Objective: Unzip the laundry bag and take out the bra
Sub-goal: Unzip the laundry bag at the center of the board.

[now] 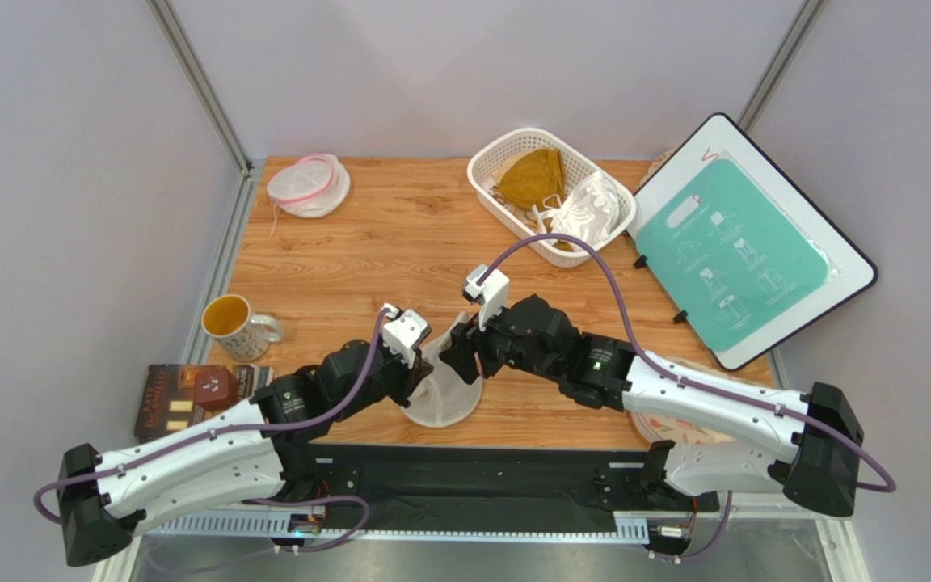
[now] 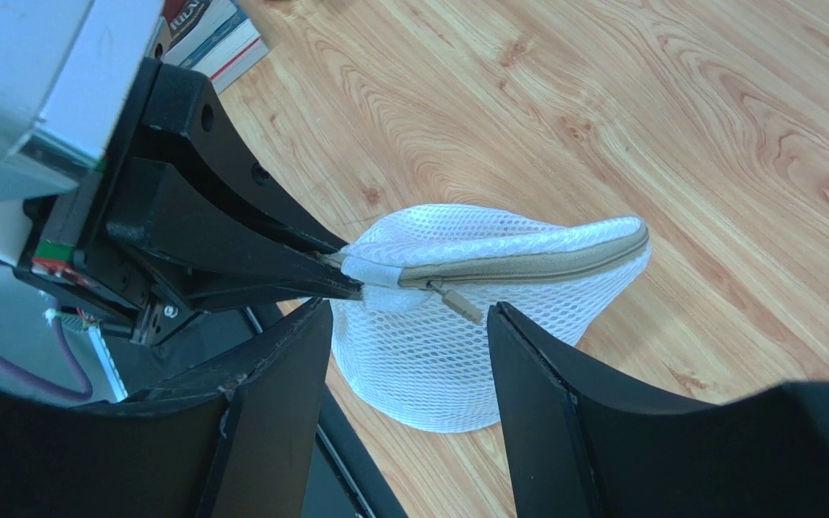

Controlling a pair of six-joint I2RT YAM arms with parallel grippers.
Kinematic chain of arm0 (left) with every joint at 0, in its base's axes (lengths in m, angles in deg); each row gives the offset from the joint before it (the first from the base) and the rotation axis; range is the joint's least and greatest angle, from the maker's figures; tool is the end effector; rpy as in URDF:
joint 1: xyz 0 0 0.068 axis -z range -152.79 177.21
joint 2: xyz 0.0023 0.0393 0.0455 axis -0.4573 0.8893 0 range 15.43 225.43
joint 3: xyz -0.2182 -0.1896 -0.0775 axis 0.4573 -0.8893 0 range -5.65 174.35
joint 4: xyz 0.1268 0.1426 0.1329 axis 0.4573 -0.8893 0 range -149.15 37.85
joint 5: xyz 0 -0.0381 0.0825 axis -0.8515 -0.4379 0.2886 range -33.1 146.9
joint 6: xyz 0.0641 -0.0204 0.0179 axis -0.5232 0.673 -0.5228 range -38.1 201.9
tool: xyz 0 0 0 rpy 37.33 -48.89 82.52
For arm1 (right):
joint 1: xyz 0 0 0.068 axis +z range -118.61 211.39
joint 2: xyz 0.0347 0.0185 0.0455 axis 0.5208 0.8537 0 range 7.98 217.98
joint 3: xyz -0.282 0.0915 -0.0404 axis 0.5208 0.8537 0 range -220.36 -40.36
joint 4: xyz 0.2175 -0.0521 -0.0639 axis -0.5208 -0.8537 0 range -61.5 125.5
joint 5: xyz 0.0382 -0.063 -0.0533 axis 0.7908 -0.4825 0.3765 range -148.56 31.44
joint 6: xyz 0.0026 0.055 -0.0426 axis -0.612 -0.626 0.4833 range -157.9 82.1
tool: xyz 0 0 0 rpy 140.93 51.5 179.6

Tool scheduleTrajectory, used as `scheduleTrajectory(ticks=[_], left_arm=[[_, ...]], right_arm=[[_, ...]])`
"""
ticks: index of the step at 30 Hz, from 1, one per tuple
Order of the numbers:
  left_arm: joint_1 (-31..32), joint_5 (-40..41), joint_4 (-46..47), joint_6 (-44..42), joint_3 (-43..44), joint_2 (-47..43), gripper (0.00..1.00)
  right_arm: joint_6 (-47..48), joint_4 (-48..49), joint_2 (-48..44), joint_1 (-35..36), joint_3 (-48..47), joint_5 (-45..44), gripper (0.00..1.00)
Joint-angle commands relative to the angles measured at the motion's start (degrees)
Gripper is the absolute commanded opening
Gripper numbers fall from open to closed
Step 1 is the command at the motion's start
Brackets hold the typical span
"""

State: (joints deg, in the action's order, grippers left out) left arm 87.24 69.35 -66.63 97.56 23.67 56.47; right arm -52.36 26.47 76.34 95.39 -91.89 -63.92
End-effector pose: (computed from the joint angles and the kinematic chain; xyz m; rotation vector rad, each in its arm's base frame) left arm 0.0795 -0.1134 0.2630 0.6506 1.9669 -0.6114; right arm 0.1152 0.2243 0.3228 -0.8265 1.9385 0.7582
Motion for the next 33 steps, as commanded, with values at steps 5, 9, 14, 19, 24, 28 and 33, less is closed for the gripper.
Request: scheduleTrajectory(ticks=[5,9,14,19,24,28,33], left_arm=[[0.3,-2.8,-0.4,-1.8,2.1,-1.8,0.00],[0.3,-3.4,-0.4,-1.9,2.1,-1.7,0.00],[0.3,-3.9,-0.5,-2.2,2.3,-1.7,0.00],[0.3,-4.7,-0.7,-2.6,2.2,-1.9,0.00],[0.3,-4.8,-1.1,-2.7,2.1,-2.4,0.00],[0.3,-5.0,-1.2,-2.7,2.0,-2.3,0.00],[0.3,-5.2,-1.3,-2.7,2.1,-2.4,0.00]], right_arm=[[4.4,2.8,-2.3,-5.8,3.1,15.5,0.60],[4.8,3.5,-1.7,-6.8,3.4,19.5,0.57],[5.7,3.9,0.2,-7.3,2.8,21.1,0.57],[6.2,4.7,1.4,-7.9,2.6,21.2,0.57],[6.7,4.7,1.7,-8.6,2.4,21.4,0.57],[7.2,4.6,1.4,-9.1,2.2,21.4,0.57],[7.3,4.5,2.5,-9.7,1.5,21.9,0.57]])
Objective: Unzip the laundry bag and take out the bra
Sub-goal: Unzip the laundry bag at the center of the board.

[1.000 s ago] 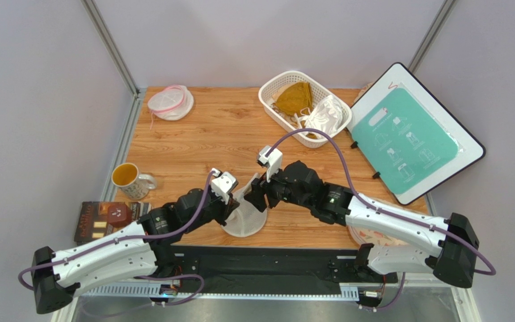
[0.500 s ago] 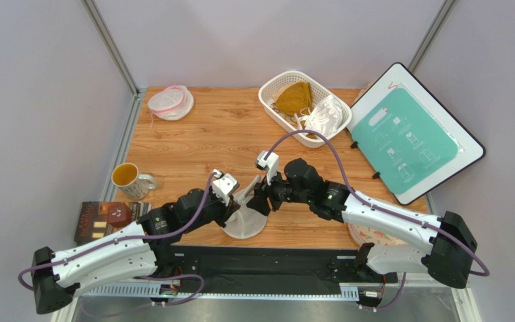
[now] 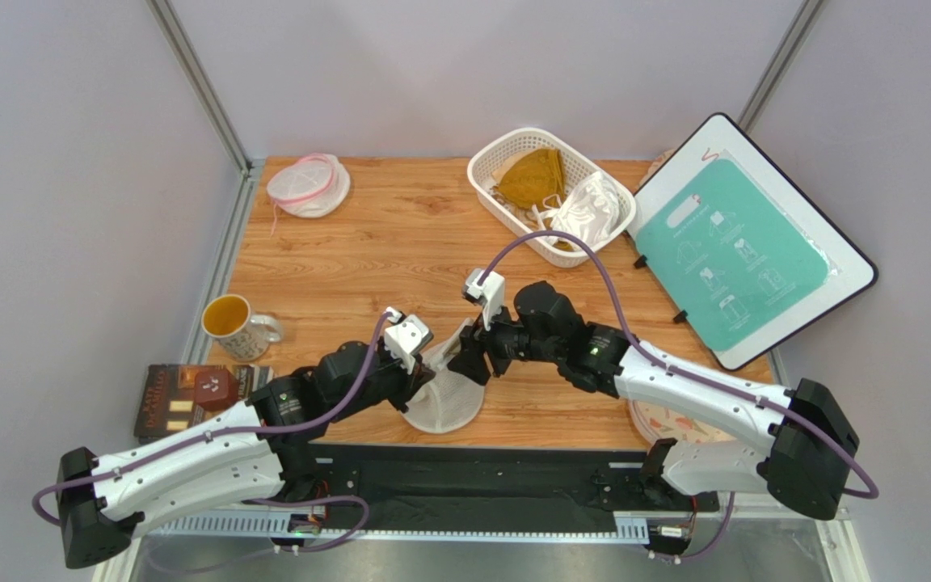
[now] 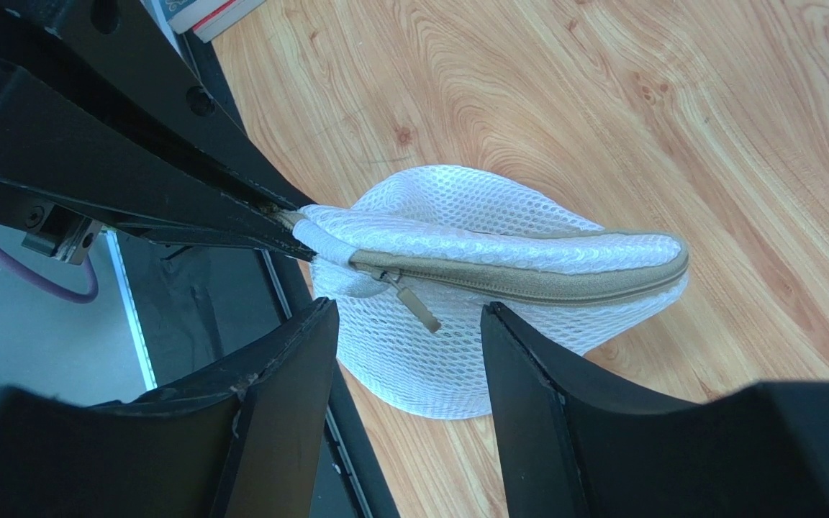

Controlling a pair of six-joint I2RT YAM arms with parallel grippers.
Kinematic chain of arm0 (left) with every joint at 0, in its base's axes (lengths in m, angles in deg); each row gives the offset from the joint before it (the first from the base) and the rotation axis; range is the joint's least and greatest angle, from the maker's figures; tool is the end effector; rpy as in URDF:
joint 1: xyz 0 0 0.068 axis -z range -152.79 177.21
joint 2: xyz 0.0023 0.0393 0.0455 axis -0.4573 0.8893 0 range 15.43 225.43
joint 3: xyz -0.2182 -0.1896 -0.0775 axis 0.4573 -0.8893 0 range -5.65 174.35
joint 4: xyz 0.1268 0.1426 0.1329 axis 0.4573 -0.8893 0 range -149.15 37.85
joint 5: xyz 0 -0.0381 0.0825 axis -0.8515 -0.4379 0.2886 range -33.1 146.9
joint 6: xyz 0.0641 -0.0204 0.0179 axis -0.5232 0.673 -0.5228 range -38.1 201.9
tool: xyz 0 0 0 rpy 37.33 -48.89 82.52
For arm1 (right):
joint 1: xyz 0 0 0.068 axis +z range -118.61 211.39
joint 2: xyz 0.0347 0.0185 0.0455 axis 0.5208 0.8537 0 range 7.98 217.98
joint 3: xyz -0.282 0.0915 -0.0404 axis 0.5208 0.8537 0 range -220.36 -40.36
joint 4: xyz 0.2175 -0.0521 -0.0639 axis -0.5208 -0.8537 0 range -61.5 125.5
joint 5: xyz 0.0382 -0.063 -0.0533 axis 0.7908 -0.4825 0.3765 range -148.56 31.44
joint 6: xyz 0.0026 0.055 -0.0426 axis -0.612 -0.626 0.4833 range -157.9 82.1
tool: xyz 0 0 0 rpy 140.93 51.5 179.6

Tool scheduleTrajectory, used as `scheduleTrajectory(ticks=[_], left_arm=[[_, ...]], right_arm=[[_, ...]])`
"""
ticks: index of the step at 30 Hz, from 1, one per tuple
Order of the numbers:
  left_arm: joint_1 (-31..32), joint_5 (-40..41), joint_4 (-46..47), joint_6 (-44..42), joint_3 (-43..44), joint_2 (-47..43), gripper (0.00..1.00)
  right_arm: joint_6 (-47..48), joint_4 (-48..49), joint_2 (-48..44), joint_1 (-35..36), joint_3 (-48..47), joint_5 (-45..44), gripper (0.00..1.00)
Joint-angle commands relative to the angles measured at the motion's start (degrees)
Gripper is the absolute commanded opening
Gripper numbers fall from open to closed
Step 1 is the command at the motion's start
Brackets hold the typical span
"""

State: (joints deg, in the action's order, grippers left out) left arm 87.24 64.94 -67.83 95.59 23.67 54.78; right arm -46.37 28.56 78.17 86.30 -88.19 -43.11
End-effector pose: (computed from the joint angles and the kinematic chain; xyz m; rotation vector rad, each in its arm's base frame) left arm 0.0733 -0.1113 0.2636 0.7336 1.9472 -0.6668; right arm 0.1337 0.2166 0.2987 -1.0276 1.9521 0.9302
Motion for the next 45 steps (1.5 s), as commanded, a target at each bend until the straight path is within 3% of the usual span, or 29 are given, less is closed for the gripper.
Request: scheduleTrajectory(ticks=[1,9,17,21,24,31,43,45], left_arm=[[0.3,-0.7,-0.1,-0.8,2.1,-0.7,0.00],[0.3,-0.6,0.1,-0.9,2.0,-0.9,0.00],[0.3,-0.7,0.1,-0.9,1.7,-0.2,0.00],[0.3,-0.7,0.2,-1.0,1.7,-0.5,0.00],[0.3,-0.6,0.0,-0.9,1.5,-1.0,0.00],[0.3,1.1,-1.1,-0.7,0.8,-2.2,0.00],[0.3,3.2,-2.2,-0.7,1.4,-2.4,0.00],[0.3,2.6,-2.2,-0.4,1.5,-2.2,0.10]], right_arm=[[1.3,2.2,0.9,-0.6,-2.3,1.1,0.57],[1.6,1.8,1.8,-1.2,-3.3,5.0,0.50],[1.6,2.6,1.4,-1.2,-3.1,6.0,0.27],[2.1,1.5,2.1,-1.2,-3.4,4.4,0.05],[2.3,1.1,2.4,-1.2,-3.1,3.1,0.00],[1.4,-2.0,0.9,-2.5,-3.0,-1.9,0.00],[0.0,-4.8,-3.7,-8.9,-0.2,-1.4,0.00],[-0.6,-5.0,-4.1,-8.9,-0.2,0.2,0.00]])
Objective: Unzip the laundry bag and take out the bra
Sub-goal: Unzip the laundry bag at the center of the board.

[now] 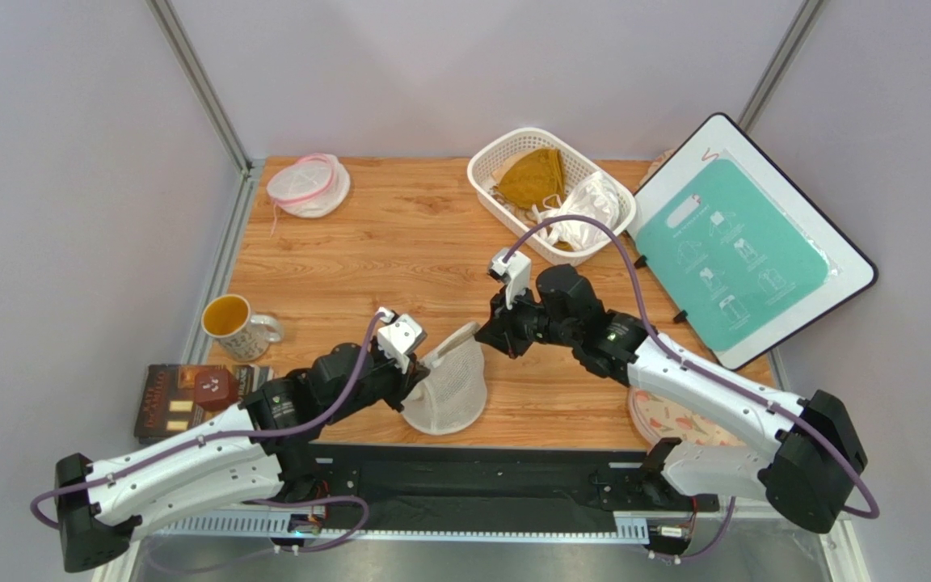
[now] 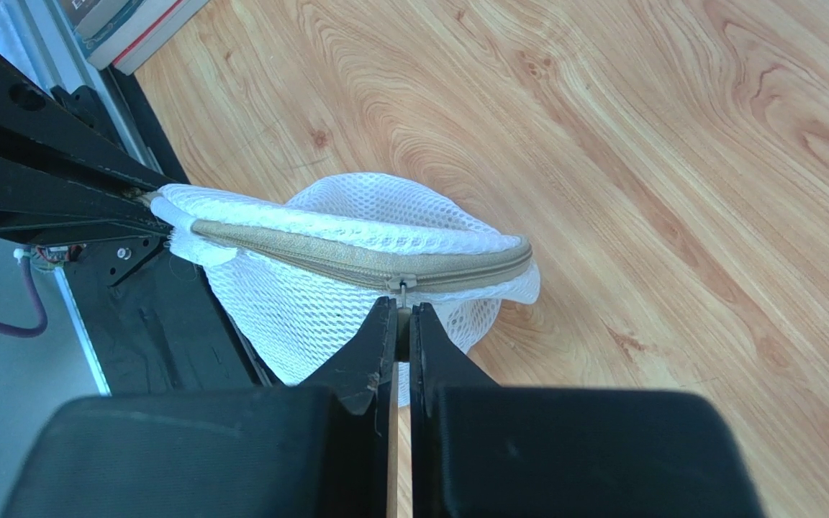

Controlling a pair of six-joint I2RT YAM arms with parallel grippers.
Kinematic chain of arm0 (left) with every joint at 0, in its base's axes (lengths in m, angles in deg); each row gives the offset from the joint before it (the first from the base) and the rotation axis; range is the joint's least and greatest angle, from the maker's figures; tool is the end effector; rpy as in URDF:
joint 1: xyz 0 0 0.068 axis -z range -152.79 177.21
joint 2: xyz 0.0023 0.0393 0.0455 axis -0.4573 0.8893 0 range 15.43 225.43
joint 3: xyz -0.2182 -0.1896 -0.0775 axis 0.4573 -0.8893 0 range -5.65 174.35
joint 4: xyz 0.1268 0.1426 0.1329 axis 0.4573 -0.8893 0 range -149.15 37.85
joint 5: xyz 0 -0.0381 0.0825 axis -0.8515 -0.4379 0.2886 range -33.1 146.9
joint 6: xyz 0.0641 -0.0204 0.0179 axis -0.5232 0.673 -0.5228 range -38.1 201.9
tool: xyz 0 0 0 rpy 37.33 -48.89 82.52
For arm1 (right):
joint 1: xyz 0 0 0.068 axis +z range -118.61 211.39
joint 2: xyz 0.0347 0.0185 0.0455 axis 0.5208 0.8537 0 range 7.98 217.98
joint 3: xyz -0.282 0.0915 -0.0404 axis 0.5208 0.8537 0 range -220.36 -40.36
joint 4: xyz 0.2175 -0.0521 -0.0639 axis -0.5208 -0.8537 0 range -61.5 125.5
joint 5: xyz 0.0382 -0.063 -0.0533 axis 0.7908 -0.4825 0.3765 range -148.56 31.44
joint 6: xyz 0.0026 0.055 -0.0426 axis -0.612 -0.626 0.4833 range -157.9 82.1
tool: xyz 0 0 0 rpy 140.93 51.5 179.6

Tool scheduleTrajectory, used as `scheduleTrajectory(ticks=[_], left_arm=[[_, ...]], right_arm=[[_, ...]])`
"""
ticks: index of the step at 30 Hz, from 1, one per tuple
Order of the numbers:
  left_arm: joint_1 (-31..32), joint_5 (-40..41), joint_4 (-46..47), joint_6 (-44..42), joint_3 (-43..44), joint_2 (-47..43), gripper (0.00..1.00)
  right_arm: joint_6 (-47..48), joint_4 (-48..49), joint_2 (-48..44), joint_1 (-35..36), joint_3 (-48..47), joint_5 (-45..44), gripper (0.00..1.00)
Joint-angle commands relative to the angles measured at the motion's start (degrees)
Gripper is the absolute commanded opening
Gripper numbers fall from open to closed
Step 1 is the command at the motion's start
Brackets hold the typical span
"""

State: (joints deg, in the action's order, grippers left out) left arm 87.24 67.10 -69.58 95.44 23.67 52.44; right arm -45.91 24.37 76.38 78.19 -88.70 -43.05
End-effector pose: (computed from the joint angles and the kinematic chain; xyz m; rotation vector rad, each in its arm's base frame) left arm 0.0710 -0.1031 0.2646 0.7048 1.9364 -0.6361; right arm 0.1562 0.1885 0.3007 -0.8925 2.0251 0.8391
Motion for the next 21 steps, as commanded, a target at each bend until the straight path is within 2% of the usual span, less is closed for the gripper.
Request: scheduleTrajectory(ticks=[1,2,5,8,13,21], left_arm=[[0.3,0.2,-0.2,-0.3,1.9,0.3,0.21],[0.3,-0.8,-0.2,-0.2,2.1,0.6,0.43],[0.3,-2.8,-0.2,-0.6,4.3,2.0,0.74],[0.3,-4.3,0.2,-1.7,8.1,4.5,0.78],[0.3,-5.3,0.3,-3.0,16.0,11.1,0.78],[0.3,-7.0,1.0,-1.4,21.8,23.7,0.78]], right_arm=[[-2.0,-0.8,-2.6,-0.7,0.4,0.6,0.00],[-2.2,-0.8,-2.7,-0.7,0.8,1.0,0.00],[-2.8,0.0,-4.1,-0.5,2.2,1.6,0.00],[-3.1,0.7,-5.4,-0.4,3.2,2.6,0.00],[-3.4,0.5,-6.8,0.3,4.2,2.6,0.00],[-3.3,-0.6,-9.5,0.9,5.1,2.2,0.00]])
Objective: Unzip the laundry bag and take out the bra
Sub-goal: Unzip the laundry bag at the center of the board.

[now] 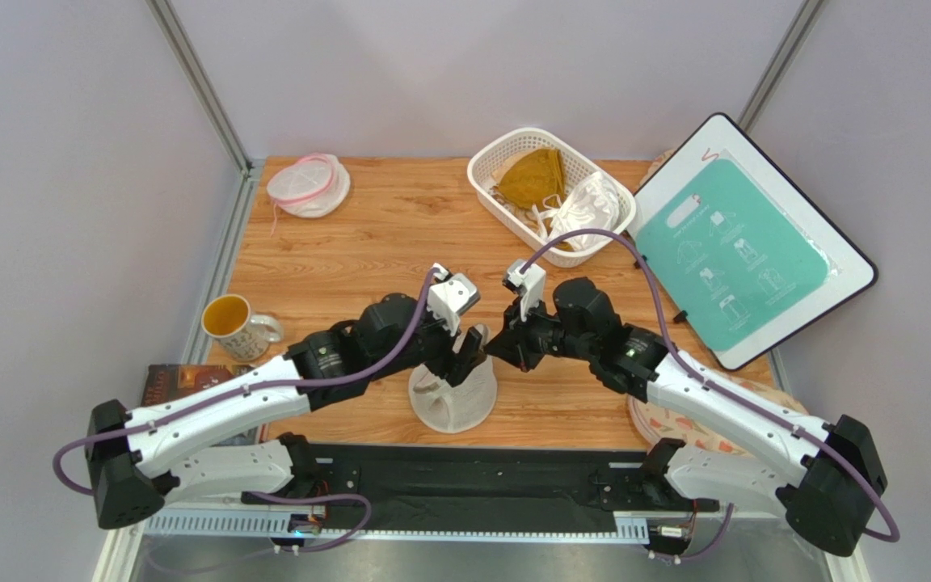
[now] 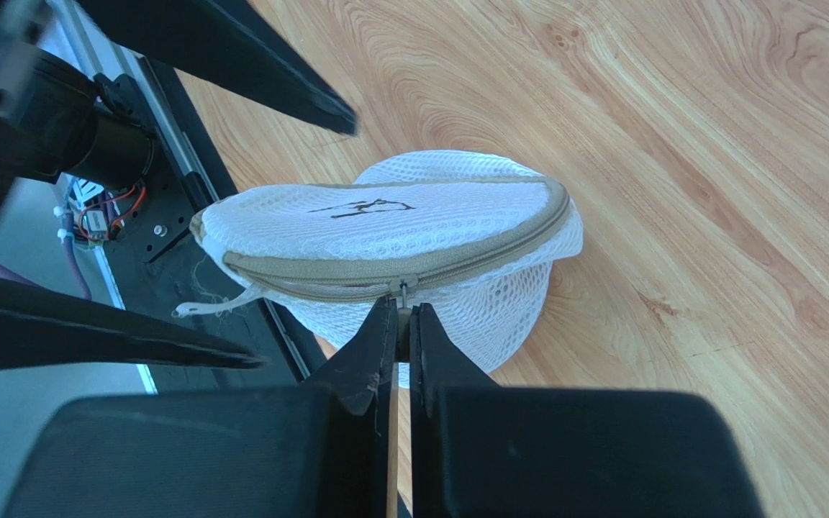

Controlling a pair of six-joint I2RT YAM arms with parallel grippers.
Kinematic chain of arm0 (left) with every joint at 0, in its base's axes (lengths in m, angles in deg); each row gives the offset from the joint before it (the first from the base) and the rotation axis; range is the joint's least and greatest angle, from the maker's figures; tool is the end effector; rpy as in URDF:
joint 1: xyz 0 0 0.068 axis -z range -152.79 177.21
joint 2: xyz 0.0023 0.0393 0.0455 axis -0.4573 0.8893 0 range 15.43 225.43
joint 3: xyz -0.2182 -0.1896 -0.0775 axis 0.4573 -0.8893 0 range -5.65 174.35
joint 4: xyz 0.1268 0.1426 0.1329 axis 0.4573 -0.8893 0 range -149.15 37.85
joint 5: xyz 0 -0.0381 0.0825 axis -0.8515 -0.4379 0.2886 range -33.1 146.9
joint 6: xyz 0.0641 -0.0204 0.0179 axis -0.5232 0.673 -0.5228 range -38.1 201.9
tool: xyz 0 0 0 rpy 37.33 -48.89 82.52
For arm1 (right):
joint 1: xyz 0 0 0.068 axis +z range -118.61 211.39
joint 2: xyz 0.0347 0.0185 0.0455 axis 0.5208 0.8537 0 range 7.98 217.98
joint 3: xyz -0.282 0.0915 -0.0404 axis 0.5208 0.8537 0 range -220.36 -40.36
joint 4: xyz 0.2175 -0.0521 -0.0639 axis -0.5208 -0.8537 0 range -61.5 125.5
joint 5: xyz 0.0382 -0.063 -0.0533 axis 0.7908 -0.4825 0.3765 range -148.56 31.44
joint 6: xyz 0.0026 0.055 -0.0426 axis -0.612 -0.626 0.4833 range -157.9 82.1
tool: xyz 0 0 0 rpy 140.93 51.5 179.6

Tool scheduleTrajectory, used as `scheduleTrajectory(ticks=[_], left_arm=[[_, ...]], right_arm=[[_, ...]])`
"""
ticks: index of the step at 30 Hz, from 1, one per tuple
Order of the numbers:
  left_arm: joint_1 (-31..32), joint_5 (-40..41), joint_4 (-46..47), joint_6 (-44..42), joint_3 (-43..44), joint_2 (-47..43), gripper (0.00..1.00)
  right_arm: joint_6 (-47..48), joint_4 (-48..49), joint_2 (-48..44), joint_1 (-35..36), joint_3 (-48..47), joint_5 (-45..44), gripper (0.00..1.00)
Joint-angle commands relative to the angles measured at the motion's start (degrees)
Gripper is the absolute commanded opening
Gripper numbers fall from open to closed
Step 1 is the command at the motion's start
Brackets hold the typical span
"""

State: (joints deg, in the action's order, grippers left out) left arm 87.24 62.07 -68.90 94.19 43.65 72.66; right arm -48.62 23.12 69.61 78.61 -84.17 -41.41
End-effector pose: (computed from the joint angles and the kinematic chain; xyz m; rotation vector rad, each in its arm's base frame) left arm 0.1048 -0.1715 0.3339 0.7839 1.9194 -0.7084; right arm 0.1333 0.1687 0.2970 -0.8705 2.0303 0.9032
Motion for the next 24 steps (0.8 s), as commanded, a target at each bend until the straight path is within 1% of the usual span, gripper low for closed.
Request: scheduleTrajectory(ticks=[1,3,6,8,9,10,11,13,15,17,19,24], left_arm=[[0.3,-2.5,0.7,0.0,1.8,4.5,0.77],[0.3,-3.2,1.1,0.5,1.5,5.3,0.77],[0.3,-2.1,1.2,0.9,0.7,5.6,0.76],[0.3,-2.1,1.7,1.0,0.1,5.3,0.74],[0.3,-2.4,2.4,1.0,-0.6,5.1,0.71],[0.3,-2.6,2.7,1.2,-0.8,5.0,0.60],[0.3,-2.7,2.8,1.2,-1.0,5.0,0.56],[0.3,-2.9,2.8,1.4,-1.4,5.4,0.42],[0.3,-3.4,3.0,1.3,-1.9,5.6,0.36],[0.3,-3.5,3.2,1.3,-2.3,5.5,0.16],[0.3,-3.0,3.4,1.1,-3.2,4.8,0.00],[0.3,-2.8,4.0,-0.7,-6.0,1.6,0.00]], right_arm=[[-0.4,0.3,-3.0,0.5,0.7,0.4,0.00],[-0.4,-0.1,-3.8,0.5,0.8,0.3,0.00],[-0.2,-0.5,-4.4,0.5,1.1,0.3,0.00],[-0.1,-0.8,-4.5,0.5,1.1,0.4,0.00],[0.0,-0.8,-4.5,0.5,1.1,0.4,0.00],[-0.1,-0.8,-4.4,0.5,1.1,0.5,0.00],[0.0,-0.7,-4.4,0.5,1.1,0.6,0.00],[-0.1,-0.6,-4.3,0.5,0.9,1.0,0.00],[-0.2,-0.6,-4.3,0.4,0.7,1.3,0.00],[-0.1,-0.8,-4.3,0.5,0.7,1.2,0.00],[-0.1,-1.1,-4.0,0.5,0.6,1.2,0.00],[-0.2,-1.2,-2.7,-0.1,0.7,0.9,0.00]])
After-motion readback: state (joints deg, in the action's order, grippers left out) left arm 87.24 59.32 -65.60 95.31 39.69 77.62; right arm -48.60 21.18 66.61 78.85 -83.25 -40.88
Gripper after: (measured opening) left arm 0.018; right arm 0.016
